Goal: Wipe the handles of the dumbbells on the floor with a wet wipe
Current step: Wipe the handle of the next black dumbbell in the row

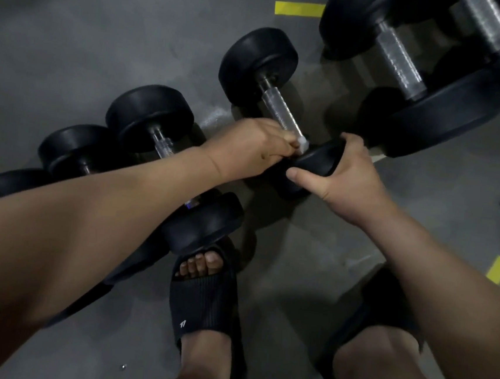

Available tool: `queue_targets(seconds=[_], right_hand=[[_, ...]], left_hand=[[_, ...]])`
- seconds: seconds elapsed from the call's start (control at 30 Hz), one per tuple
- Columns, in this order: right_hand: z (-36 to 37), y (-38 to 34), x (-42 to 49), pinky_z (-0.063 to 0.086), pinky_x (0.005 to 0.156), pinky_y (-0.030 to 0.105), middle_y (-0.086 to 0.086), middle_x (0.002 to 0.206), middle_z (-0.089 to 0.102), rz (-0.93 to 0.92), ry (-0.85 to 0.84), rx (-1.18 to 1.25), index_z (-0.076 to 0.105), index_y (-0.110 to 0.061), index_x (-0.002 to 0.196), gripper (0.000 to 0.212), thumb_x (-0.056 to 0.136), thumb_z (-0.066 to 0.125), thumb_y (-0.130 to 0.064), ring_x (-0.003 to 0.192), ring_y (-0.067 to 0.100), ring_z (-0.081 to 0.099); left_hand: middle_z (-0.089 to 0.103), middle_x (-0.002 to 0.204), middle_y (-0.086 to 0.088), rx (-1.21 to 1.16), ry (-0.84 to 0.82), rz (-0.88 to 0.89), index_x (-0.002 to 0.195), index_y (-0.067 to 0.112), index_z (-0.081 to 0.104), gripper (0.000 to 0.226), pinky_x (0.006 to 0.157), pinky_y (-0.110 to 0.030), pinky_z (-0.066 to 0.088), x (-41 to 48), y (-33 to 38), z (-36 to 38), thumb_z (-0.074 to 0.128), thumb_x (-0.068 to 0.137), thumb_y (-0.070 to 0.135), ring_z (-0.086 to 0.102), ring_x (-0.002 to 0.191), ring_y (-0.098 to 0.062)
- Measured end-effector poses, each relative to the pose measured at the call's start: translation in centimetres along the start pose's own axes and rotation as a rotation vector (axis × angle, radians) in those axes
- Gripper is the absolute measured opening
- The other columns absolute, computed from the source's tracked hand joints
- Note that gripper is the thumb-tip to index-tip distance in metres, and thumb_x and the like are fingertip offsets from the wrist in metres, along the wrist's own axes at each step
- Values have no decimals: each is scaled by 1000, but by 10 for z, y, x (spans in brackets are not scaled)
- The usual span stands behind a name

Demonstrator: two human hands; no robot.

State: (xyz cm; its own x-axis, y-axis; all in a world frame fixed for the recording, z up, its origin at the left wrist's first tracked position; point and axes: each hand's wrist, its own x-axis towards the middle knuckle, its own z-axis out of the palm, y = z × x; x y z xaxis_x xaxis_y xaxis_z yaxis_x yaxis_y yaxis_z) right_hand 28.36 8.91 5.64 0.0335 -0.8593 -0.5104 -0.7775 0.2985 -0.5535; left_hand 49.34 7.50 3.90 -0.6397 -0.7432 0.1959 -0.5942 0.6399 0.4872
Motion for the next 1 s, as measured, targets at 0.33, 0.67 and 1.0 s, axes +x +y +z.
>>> queue_targets(seconds=[0.33,0.67,1.0], right_hand=[[-3,-7,-13,34,116,46,13,148,32,-26,98,-424,17,-4,156,141,54,74,-83,137,35,32],[-10,1,-4,32,116,41,11,148,29,-5,61,-305,18,-8,155,136,56,80,-76,139,35,30],[-6,-1,-6,31,117,42,11,146,28,-5,73,-291,17,-8,155,136,55,80,-76,138,36,30]], left_hand=[[74,98,-8,95,72,5,101,3,75,18,75,-43,61,11,1,16,67,85,-1,69,87,-33],[64,111,-13,113,102,-314,116,8,71,25,89,-35,50,32,0,26,57,99,17,58,108,-31],[64,96,-2,225,49,-536,93,29,60,21,69,-37,47,43,-20,11,51,98,48,63,84,-18]])
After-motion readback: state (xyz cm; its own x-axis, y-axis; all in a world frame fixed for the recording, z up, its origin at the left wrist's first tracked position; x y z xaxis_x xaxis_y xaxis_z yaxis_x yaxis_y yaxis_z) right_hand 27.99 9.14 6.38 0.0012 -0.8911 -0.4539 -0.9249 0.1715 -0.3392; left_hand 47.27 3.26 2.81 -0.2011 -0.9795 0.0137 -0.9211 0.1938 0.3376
